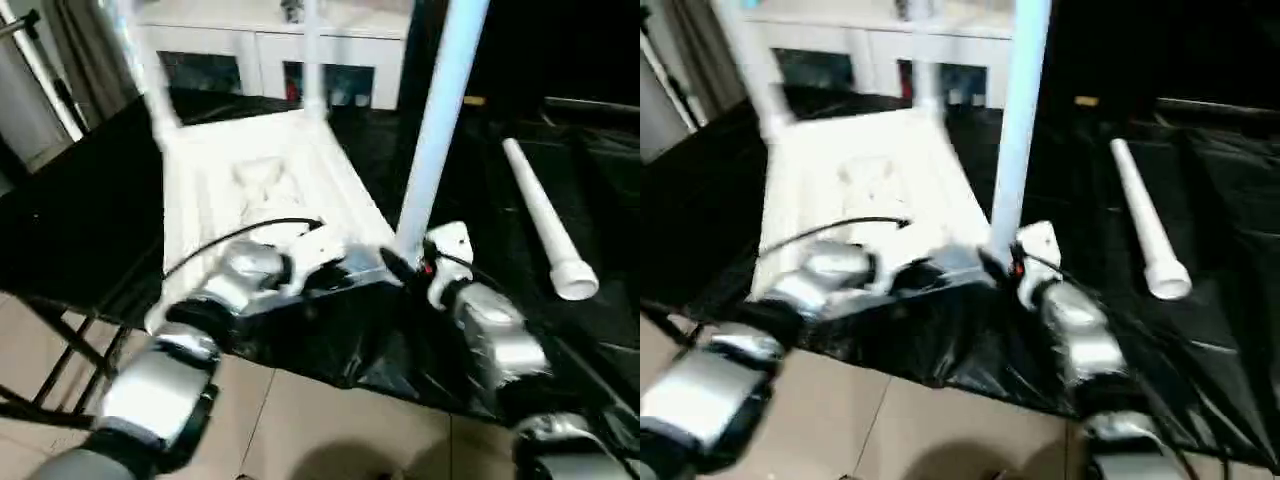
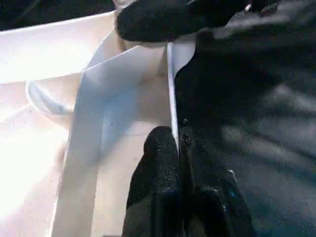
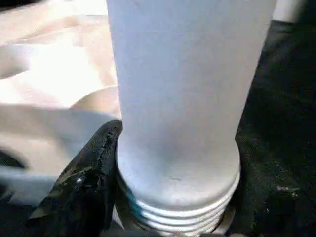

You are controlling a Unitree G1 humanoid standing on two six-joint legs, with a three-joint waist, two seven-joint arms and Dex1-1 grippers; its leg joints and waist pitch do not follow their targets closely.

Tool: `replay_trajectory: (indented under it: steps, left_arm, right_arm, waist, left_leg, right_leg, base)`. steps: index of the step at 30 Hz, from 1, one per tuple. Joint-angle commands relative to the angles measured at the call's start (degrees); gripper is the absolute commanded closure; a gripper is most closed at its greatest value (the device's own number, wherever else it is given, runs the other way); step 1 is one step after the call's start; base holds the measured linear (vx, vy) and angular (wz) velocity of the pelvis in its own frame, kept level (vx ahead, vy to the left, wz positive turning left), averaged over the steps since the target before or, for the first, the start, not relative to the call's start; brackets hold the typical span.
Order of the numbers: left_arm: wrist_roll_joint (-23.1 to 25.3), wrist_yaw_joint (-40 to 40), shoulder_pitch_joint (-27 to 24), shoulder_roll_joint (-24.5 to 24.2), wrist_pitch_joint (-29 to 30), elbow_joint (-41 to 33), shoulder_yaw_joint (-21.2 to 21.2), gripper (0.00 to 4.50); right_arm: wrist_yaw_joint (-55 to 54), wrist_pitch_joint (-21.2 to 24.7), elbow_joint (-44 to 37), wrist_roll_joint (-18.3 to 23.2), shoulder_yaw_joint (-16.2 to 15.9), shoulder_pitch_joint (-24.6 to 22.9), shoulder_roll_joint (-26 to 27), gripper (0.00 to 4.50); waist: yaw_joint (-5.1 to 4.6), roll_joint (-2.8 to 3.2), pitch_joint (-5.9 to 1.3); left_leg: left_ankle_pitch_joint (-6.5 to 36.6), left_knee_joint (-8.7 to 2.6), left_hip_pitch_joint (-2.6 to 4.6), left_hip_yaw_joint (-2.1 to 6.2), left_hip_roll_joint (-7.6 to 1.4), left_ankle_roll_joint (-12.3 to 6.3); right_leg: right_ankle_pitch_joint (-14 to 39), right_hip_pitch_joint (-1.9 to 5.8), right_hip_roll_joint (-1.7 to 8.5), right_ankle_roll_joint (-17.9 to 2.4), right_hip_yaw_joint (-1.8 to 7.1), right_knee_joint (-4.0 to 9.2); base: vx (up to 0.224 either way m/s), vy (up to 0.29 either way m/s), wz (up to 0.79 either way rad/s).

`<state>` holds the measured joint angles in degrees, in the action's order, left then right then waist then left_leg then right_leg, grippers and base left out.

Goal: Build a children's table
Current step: Rotate leg to tighten

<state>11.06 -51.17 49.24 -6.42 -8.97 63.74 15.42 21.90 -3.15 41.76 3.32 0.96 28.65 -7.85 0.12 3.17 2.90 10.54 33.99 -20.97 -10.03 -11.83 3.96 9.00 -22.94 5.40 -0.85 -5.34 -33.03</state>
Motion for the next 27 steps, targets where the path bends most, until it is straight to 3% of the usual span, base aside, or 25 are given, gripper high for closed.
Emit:
replay_trajectory:
  steps: [1,2,3,4,8,9,12,15,17,19,25,26,27]
  left_arm:
    - [1.6,0.7,0.8,4.4,-0.6,-0.2,2.7,4.50]
    - [1.9,0.8,0.8,4.5,-0.7,-0.1,3.0,4.50]
    - [2.5,1.3,0.8,4.7,-0.6,-0.1,3.2,4.50]
    - [2.7,1.3,0.8,4.6,-0.8,-0.2,3.2,4.50]
    - [2.5,-0.4,0.8,3.1,-2.0,-0.6,2.9,4.50]
    - [2.5,-0.9,0.6,2.7,-2.5,-0.7,3.0,4.50]
    - [1.9,-4.1,-0.3,0.6,-4.3,-1.4,3.1,4.50]
    - [1.3,-7.5,-1.1,-1.8,-5.5,-1.7,2.9,4.50]
    - [0.7,-10.2,-1.5,-3.0,-6.4,-1.8,2.4,4.50]
    - [-0.1,-13.1,-1.7,-4.2,-7.2,-2.0,1.9,4.50]
    - [-0.9,-20.1,-1.7,-7.6,-9.3,-2.3,2.2,4.50]
    - [-0.9,-20.4,-1.7,-7.7,-9.4,-2.3,2.3,4.50]
    - [-1.0,-21.3,-1.7,-8.1,-9.7,-2.3,2.4,4.50]
  right_arm:
    - [-2.4,-0.2,2.4,-2.3,-3.1,1.9,3.9,1.76]
    - [-2.9,-0.7,2.6,-2.5,-3.1,2.2,4.2,1.76]
    - [-4.0,-1.5,2.9,-3.0,-3.0,2.6,4.6,1.20]
    - [-4.1,-1.9,2.9,-3.3,-2.9,2.8,4.6,1.06]
    - [-0.7,-3.0,2.4,-2.8,-2.6,2.8,2.6,1.00]
    - [0.1,-3.4,2.4,-2.6,-2.5,2.8,2.0,0.67]
    - [4.6,-4.0,2.5,-1.9,-2.5,2.9,-1.2,0.57]
    - [12.9,-3.5,1.7,-0.3,-2.9,2.3,-5.1,0.57]
    - [18.8,-3.3,-0.1,0.5,-3.9,1.3,-7.0,0.57]
    - [25.3,-2.4,-2.3,1.6,-5.1,0.1,-9.1,0.57]
    - [38.4,-0.4,-6.4,4.3,-7.7,-1.7,-13.0,0.57]
    - [39.0,-0.3,-6.5,4.5,-7.8,-1.7,-13.1,0.57]
    - [40.3,-0.2,-6.6,4.7,-8.1,-1.7,-13.5,0.57]
  waist:
    - [-0.42,-0.56,-3.40]
    - [-0.48,-0.57,-3.47]
    - [-0.53,-0.58,-3.46]
    - [-0.62,-0.57,-3.45]
    - [-0.44,-0.54,-3.70]
    - [-0.42,-0.53,-3.71]
    - [0.03,-0.74,-4.07]
    - [0.50,-0.59,-4.27]
    - [0.90,-0.52,-4.49]
    - [1.16,-0.50,-4.52]
    - [2.05,-0.50,-4.28]
    - [2.14,-1.01,-4.24]
    - [2.16,-0.86,-4.23]
  left_leg:
    - [19.4,-4.12,0.65,0.33,-0.34,-2.92]
    - [19.5,-4.11,0.63,0.35,-0.32,-2.93]
    - [19.6,-4.14,0.60,0.36,-0.34,-3.19]
    - [19.6,-4.16,0.54,0.37,-0.35,-3.34]
    - [18.7,-4.22,0.40,0.34,-0.63,-4.15]
    - [18.4,-4.25,0.27,0.35,-0.68,-4.29]
    - [15.6,-3.98,0.10,0.20,-0.75,-5.35]
    - [12.8,-3.60,0.24,-0.15,-0.87,-6.97]
    - [9.8,-3.50,-0.32,-0.06,-1.07,-8.37]
    - [9.4,-3.39,-0.18,-0.11,-1.18,-9.19]
    - [11.7,-3.65,0.16,-0.19,-1.45,-8.21]
    - [12.0,-3.72,0.14,-0.19,-1.45,-7.78]
    - [12.1,-3.73,0.23,-0.25,-1.47,-7.56]
  right_leg:
    - [29.3,2.19,2.62,-8.1,1.51,5.85]
    - [29.2,2.21,2.64,-8.0,1.49,5.83]
    - [28.8,2.23,2.63,-8.0,1.49,5.87]
    - [28.3,2.24,2.60,-8.1,1.51,5.81]
    - [23.6,2.44,2.62,-10.2,1.81,5.20]
    - [22.6,2.56,2.63,-10.5,1.84,5.07]
    - [17.0,3.01,2.76,-12.4,2.03,4.38]
    - [11.5,2.97,2.68,-14.6,2.23,3.64]
    - [6.7,3.59,2.54,-15.7,2.04,2.85]
    - [4.9,3.57,2.55,-16.2,2.00,2.61]
    - [7.7,3.35,2.68,-16.3,2.18,2.83]
    - [9.0,3.41,2.76,-16.0,2.21,2.80]
    - [9.6,3.29,2.77,-15.9,2.26,2.88]
  base:
    - [0.000,0.000,0.00]
    - [0.000,0.000,0.00]
    - [0.000,0.000,0.00]
    - [0.000,0.000,0.00]
    - [0.000,0.000,0.00]
    - [0.000,0.000,0.00]
    - [0.000,0.000,0.00]
    - [0.018,-0.002,0.02]
    - [0.000,0.000,0.00]
    - [0.000,0.000,0.00]
    - [0.000,0.000,0.00]
    - [0.000,0.000,0.00]
    - [0.000,0.000,0.00]
